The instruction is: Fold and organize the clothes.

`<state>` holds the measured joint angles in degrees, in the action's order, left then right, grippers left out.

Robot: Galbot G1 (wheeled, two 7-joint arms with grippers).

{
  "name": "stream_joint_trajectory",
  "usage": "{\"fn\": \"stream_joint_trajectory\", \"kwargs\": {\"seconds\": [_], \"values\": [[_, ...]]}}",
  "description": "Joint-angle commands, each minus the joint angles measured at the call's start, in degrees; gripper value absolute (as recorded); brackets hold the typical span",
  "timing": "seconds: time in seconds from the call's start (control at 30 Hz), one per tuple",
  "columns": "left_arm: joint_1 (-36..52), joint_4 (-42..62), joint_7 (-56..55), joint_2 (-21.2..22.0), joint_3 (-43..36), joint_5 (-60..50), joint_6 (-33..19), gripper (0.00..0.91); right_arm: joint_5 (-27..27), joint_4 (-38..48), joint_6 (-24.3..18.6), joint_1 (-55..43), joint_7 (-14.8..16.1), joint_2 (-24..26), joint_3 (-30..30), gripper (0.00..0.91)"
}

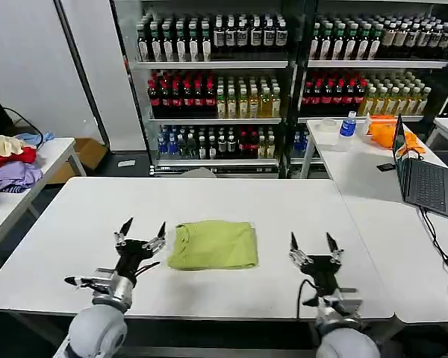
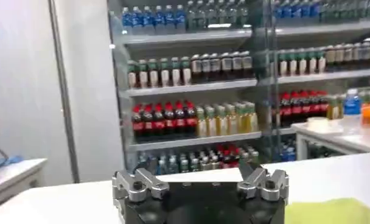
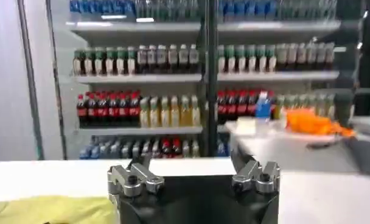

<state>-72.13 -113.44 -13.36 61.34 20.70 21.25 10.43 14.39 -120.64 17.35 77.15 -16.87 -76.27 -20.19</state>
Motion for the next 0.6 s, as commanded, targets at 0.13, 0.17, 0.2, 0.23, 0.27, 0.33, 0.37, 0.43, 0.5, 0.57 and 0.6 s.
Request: {"fn": "stream_joint_trajectory", "kwargs": {"seconds": [0.13,0.17,0.2,0.23,0.27,0.33,0.37,0.43,0.5,0.57,0.6], "values": [[-5.1,0.2,0.4,-2.0,6.9,-0.2,-1.3,0.907,11.3,19.6,15.8,-19.6,-9.0,-13.9,10.0,0.907],[-5.1,0.1,0.4,-2.1,7.0,-0.2,-1.3,0.907,12.8,20.6,15.8,-20.4,-9.1,-14.2,10.0,0.907],[-5.2,0.0,0.4,-2.1,7.1,-0.2,-1.3,0.907,14.3,21.5,15.9,-21.2,-9.1,-14.4,9.8,0.907],[-5.2,0.0,0.4,-2.2,7.2,-0.1,-1.3,0.907,15.5,22.2,15.9,-21.8,-9.1,-14.6,9.7,0.907],[-5.2,0.0,0.4,-2.2,7.3,0.0,-1.3,0.907,17.0,22.8,16.0,-22.4,-9.0,-14.7,9.5,0.907],[-5.2,-0.2,0.3,-2.2,7.4,0.1,-1.2,0.907,19.3,23.4,16.1,-23.2,-8.8,-14.6,9.4,0.907],[-5.3,-0.2,0.4,-2.2,7.4,0.1,-1.2,0.907,20.0,23.6,16.1,-23.4,-8.7,-14.5,9.3,0.907],[-5.4,-0.3,0.4,-2.2,7.4,0.1,-1.3,0.907,21.7,24.4,16.2,-23.9,-8.6,-14.3,9.3,0.907],[-5.5,-0.3,0.3,-2.2,7.4,0.1,-1.2,0.907,24.7,24.5,16.2,-24.2,-8.7,-13.8,9.4,0.907],[-5.4,-0.3,0.3,-2.1,7.4,0.1,-1.2,0.907,26.2,24.6,16.3,-24.5,-8.7,-13.4,9.4,0.907],[-5.4,-0.3,0.3,-2.1,7.4,0.1,-1.2,0.907,27.1,25.0,16.3,-24.8,-8.6,-13.1,9.4,0.907]]}}
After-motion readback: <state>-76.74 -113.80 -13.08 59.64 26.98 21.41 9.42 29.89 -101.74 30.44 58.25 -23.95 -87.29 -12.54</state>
